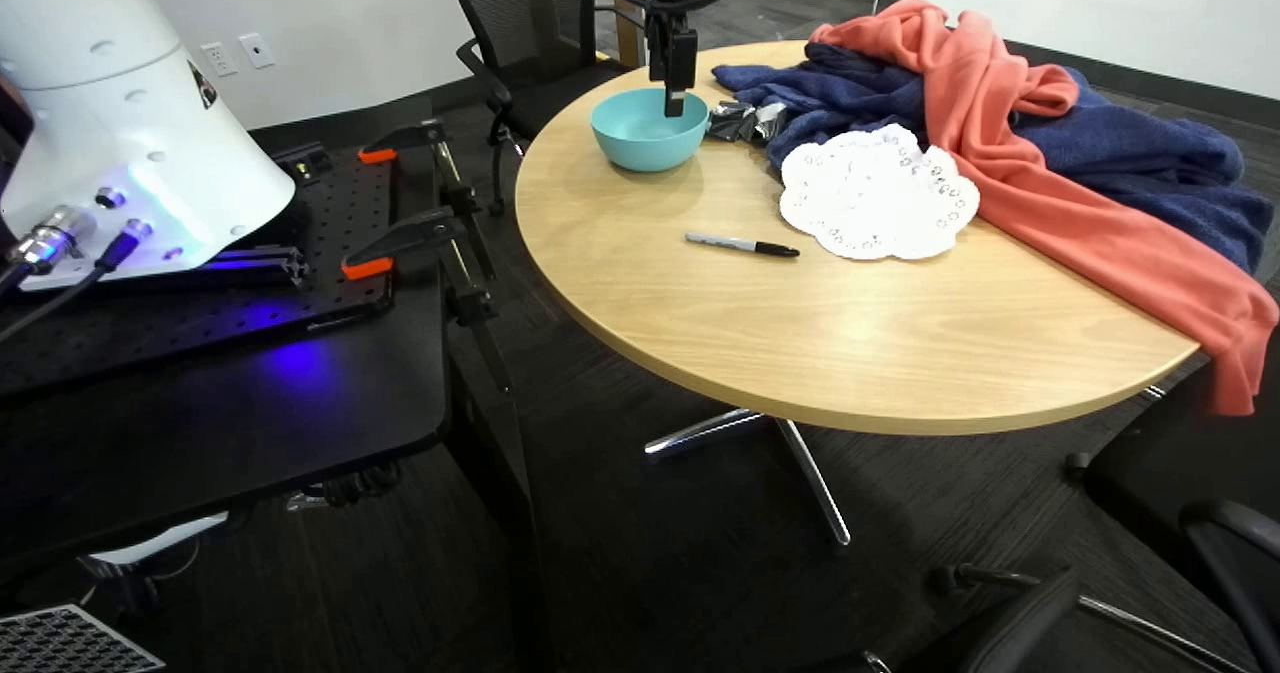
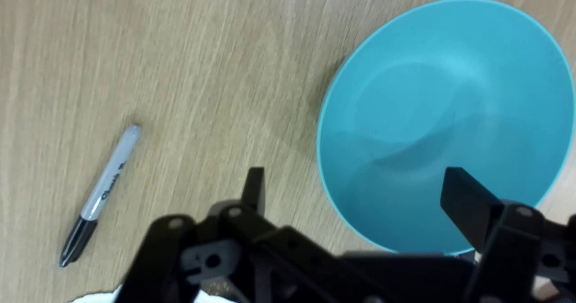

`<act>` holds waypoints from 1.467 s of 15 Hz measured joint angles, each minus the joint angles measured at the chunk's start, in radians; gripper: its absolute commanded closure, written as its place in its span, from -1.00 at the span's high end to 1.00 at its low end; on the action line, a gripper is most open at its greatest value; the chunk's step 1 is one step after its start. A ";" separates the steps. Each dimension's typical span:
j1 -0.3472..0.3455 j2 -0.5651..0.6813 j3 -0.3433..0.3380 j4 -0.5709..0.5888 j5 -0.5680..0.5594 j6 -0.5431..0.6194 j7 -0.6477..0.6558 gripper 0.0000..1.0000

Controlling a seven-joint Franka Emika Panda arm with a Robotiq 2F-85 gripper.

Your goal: Move the bowl to the right

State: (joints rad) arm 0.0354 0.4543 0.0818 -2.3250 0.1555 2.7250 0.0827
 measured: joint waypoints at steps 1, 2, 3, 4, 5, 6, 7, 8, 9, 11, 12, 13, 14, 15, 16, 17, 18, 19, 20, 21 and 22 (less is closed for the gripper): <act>0.000 0.023 0.000 0.015 0.000 0.000 0.000 1.00; 0.000 0.046 0.000 0.031 0.000 0.000 0.000 1.00; 0.000 0.068 0.000 0.046 0.000 0.000 0.000 1.00; -0.001 0.090 0.000 0.060 0.000 0.000 0.000 1.00; -0.001 0.110 0.000 0.073 0.000 0.000 0.000 1.00; -0.002 0.129 0.000 0.087 0.000 0.000 0.000 1.00; -0.004 0.147 0.000 0.098 0.000 0.000 0.000 1.00; -0.005 0.164 0.000 0.109 0.000 0.000 0.000 1.00; -0.007 0.178 0.000 0.119 0.000 0.000 0.000 0.50; -0.011 0.204 0.001 0.136 0.000 0.000 0.000 0.31; -0.012 0.214 0.001 0.143 0.000 0.000 0.000 0.17; -0.013 0.223 0.001 0.149 0.000 0.000 0.000 -0.01; -0.013 0.230 0.001 0.155 0.000 0.000 0.000 -0.15; -0.014 0.235 0.001 0.160 0.000 0.000 0.000 -0.29; -0.014 0.240 0.001 0.164 0.000 0.000 0.000 -0.46; -0.014 0.242 0.001 0.167 0.000 0.000 0.000 -0.60; -0.014 0.243 0.001 0.169 0.000 0.000 0.000 -0.77; -0.016 0.243 0.003 0.170 0.000 0.000 0.000 -0.90; -0.020 0.243 0.007 0.170 0.000 0.000 0.000 -1.00; -0.024 0.243 0.011 0.170 0.000 0.000 0.000 -1.00; -0.029 0.243 0.015 0.171 0.000 -0.001 -0.001 -1.00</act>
State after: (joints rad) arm 0.0069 0.6969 0.0969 -2.1544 0.1555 2.7245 0.0820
